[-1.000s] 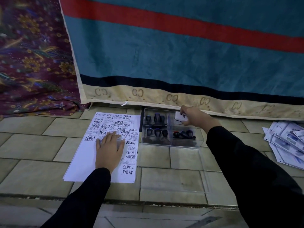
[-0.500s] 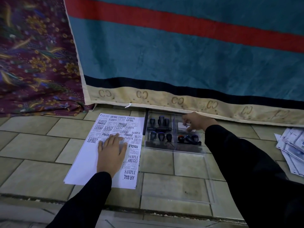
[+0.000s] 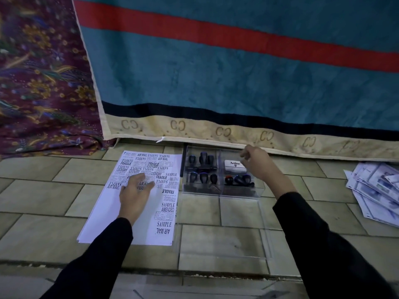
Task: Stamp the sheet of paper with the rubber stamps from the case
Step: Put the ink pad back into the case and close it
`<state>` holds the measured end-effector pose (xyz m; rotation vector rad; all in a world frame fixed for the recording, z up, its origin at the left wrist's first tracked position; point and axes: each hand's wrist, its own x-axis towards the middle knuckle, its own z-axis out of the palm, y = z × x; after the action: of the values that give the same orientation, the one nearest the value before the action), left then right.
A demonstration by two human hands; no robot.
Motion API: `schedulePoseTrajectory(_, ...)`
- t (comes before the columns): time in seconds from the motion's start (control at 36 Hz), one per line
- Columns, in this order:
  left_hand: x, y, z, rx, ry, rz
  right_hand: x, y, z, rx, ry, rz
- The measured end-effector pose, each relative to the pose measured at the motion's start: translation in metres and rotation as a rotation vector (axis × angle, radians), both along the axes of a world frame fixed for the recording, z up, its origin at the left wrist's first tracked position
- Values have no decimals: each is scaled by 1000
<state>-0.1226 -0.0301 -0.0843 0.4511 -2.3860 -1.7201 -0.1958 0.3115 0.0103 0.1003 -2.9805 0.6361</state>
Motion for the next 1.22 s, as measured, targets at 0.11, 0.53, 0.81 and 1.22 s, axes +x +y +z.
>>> schedulePoseTrajectory(0.11, -3, -3, 13, 16, -15, -52, 41, 3, 2, 109, -179, -114)
schedulePoseTrajectory(0.53, 36, 68, 50, -749, -283, -512, 95, 27, -33, -42, -741, -334)
schedulePoseTrajectory(0.81, 46, 79, 54, -769, -357, -488, 108, 30, -22, -21, -690, -296)
schedulePoseTrajectory(1.22, -33, 75, 118, -359, -106, -339, 40, 34, 31, -610, -276, -282)
